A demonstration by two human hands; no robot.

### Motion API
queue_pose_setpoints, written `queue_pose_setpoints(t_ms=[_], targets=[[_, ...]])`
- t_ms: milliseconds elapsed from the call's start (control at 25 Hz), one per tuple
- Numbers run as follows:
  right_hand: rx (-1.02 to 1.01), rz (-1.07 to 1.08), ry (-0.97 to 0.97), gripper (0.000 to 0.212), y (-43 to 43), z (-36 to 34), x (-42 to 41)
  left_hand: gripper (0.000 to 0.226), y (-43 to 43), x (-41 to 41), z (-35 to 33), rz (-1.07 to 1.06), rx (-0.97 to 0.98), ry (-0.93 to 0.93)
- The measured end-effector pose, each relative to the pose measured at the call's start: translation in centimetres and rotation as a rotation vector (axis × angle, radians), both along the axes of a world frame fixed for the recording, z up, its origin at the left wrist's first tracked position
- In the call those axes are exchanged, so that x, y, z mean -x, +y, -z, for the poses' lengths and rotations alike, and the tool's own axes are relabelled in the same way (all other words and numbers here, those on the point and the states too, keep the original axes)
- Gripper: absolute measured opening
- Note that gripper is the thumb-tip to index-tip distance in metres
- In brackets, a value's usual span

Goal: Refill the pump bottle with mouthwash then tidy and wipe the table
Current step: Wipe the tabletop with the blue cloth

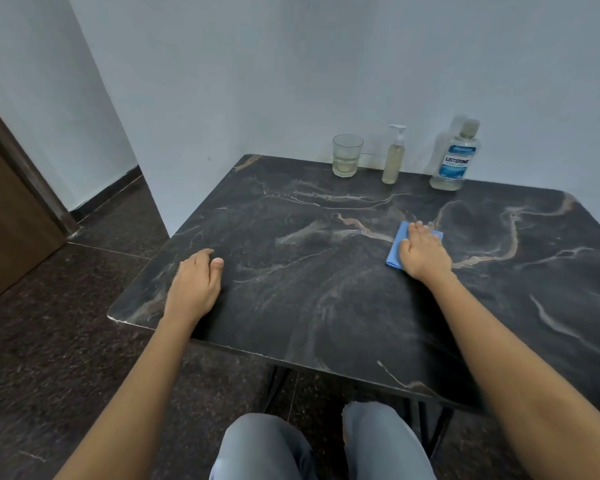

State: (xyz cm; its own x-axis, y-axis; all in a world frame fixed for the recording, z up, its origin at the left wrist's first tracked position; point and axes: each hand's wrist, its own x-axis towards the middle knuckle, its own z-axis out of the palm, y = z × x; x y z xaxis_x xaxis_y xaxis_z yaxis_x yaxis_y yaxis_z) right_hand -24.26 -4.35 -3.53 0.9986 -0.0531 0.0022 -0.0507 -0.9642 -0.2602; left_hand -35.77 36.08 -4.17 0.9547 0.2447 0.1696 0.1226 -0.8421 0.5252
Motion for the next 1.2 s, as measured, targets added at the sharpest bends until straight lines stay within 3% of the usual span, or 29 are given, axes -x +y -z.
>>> queue_pose_setpoints(t_ms=[320, 480, 520, 640, 800, 1000, 1200], targets=[[0.024, 0.141, 0.04, 0.057, -3.9, 0.0, 17.4, 0.047, -8.6, 4.3, -1.1, 0.194, 0.033, 0.0], [0.09, -0.034, -0.014, 0.086, 3.0, -0.2, 21.9, 0.046, -11.3, 5.4, -1.0, 0.241, 0.078, 0.001], [0.089, -0.117, -0.019, 0.083, 5.2, -0.1, 22.2, 0.045, -11.8, 5.7, -1.0, 0.241, 0.079, -0.004], [0.042, -0.315, -0.009, 0.063, 11.5, 0.3, 20.6, 0.042, -12.7, 5.7, -0.8, 0.223, 0.094, -0.035], [-0.054, -0.382, 0.02, 0.058, 14.2, 0.0, 14.6, 0.039, -13.3, 4.6, -0.4, 0.172, 0.115, -0.055], [-0.1, -0.232, 0.027, 0.058, 9.1, -0.3, 7.6, 0.041, -15.9, 2.4, -0.2, 0.218, 0.044, -0.053], [-0.091, -0.01, 0.006, 0.056, -1.8, -0.7, 4.7, 0.043, -19.8, 0.5, -0.3, 0.299, 0.005, -0.039]])
